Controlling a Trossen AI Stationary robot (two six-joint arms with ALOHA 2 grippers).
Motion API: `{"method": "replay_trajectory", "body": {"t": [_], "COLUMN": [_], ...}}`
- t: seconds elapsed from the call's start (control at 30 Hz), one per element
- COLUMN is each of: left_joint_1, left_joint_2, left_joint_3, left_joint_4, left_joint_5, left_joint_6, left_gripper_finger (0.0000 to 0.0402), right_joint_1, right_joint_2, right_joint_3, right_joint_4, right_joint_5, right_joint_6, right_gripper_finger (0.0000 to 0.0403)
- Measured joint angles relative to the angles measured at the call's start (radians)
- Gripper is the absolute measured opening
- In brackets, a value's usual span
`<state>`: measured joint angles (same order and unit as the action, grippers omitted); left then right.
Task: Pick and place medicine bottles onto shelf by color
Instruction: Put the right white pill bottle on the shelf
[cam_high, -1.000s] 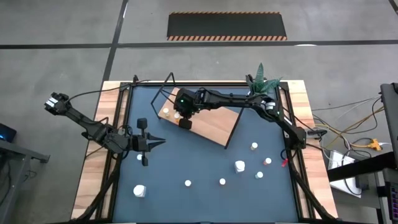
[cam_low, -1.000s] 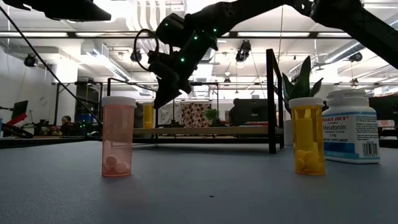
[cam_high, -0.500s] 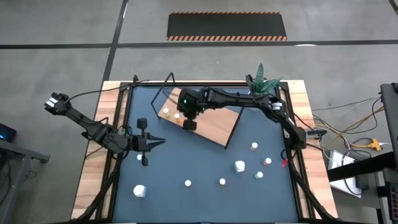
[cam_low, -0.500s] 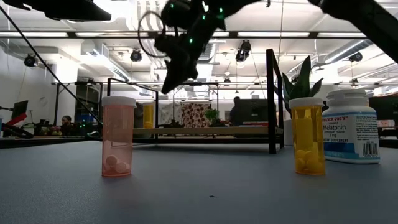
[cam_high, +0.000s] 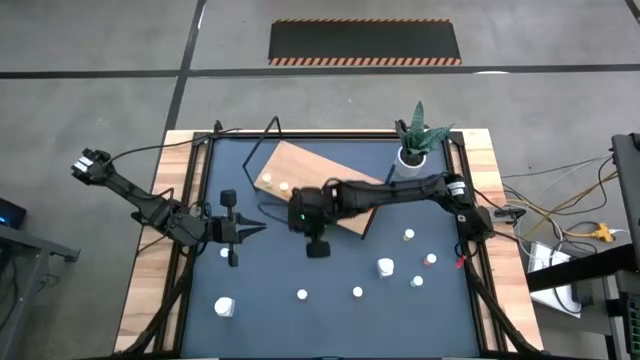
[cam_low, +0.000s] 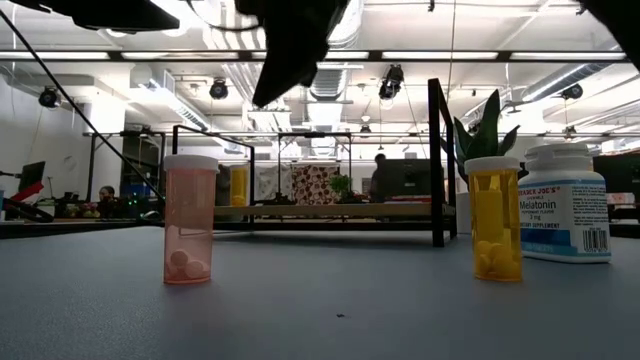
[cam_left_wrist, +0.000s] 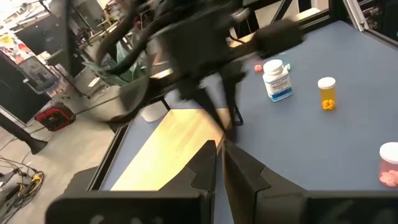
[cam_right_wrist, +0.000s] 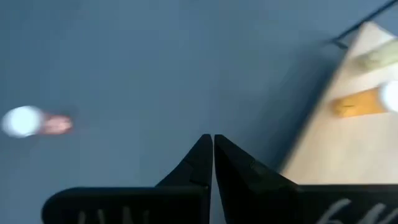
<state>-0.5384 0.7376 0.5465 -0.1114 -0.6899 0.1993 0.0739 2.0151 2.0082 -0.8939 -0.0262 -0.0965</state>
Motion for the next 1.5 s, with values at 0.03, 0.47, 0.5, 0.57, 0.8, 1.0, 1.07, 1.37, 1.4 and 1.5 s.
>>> {"method": "replay_trajectory", "body": {"t": [0.03,0.47,0.5,0.57,0.8,1.0,1.07,1.37,1.4,1.5], "left_joint_1": [0.000,0.000,0.000,0.000,0.000,0.000,0.000,0.000,0.000,0.000], "left_joint_2": [0.000,0.002,0.006,0.012,0.055,0.086,0.091,0.092,0.090,0.088], "left_joint_3": [0.000,0.000,0.000,0.000,0.000,0.002,0.010,0.016,0.016,0.016], "left_joint_4": [-0.001,0.064,0.076,0.091,0.116,0.192,0.192,0.192,0.191,0.191], "left_joint_5": [0.000,0.000,0.000,0.001,0.001,0.003,0.004,0.003,0.003,0.004], "left_joint_6": [0.000,-0.009,-0.009,-0.009,-0.010,0.027,0.041,0.051,0.051,0.052], "left_gripper_finger": [0.0010,0.0010,0.0010,0.0010,0.0010,0.0010,0.0010,0.0010,0.0010,0.0010], "right_joint_1": [0.017,0.283,0.298,0.318,0.384,0.414,0.412,0.410,0.410,0.410], "right_joint_2": [-0.011,-0.275,-0.292,-0.322,-0.390,-0.377,-0.377,-0.348,-0.339,-0.320], "right_joint_3": [-0.013,-0.268,-0.295,-0.345,-0.524,-0.567,-0.569,-0.576,-0.576,-0.578], "right_joint_4": [0.001,-0.013,-0.019,-0.023,-0.088,-0.194,-0.226,-0.290,-0.284,-0.289], "right_joint_5": [0.000,0.064,0.075,0.092,0.106,0.091,0.102,0.158,0.158,0.158], "right_joint_6": [0.015,0.386,0.458,0.628,1.176,1.483,1.511,1.512,1.512,1.514], "right_gripper_finger": [0.0009,0.0009,0.0011,0.0020,0.0105,0.0185,0.0202,0.0232,0.0233,0.0236]}}
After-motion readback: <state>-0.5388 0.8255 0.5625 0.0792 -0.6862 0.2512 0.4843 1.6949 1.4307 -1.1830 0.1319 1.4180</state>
